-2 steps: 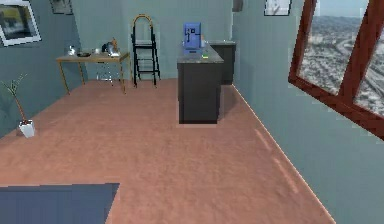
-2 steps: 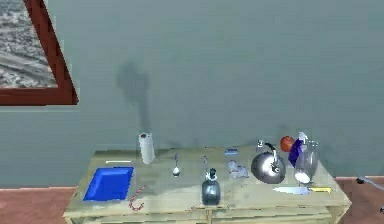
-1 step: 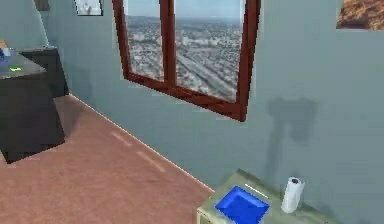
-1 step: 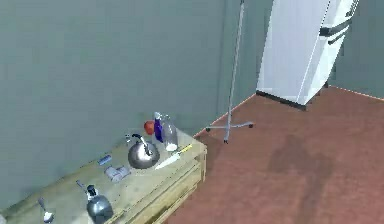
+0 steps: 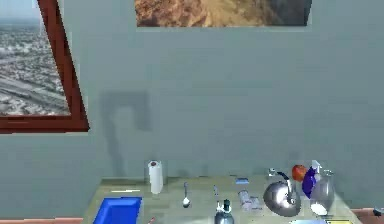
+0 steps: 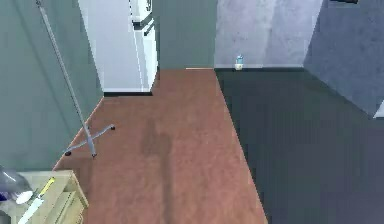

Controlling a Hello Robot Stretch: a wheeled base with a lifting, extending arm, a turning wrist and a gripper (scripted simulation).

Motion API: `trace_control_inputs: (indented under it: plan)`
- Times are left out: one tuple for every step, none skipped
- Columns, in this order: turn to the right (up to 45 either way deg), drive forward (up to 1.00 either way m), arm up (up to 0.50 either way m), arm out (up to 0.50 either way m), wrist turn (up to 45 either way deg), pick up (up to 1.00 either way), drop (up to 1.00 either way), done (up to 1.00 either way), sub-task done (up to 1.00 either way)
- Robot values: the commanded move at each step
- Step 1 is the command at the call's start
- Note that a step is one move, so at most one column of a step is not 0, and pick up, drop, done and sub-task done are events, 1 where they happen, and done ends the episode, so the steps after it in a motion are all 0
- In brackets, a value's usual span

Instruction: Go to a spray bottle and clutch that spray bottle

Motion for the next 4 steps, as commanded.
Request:
trace_control_inputs:
  plan:
    - [45.0, 0.00, 0.00, 0.00, 0.0, 0.00, 0.00, 0.00, 0.00]
    - [21.0, 0.00, 0.00, 0.00, 0.0, 0.00, 0.00, 0.00, 0.00]
    - [3.0, 0.00, 0.00, 0.00, 0.0, 0.00, 0.00, 0.00, 0.00]
    - [0.0, 1.00, 0.00, 0.00, 0.0, 0.00, 0.00, 0.00, 0.00]
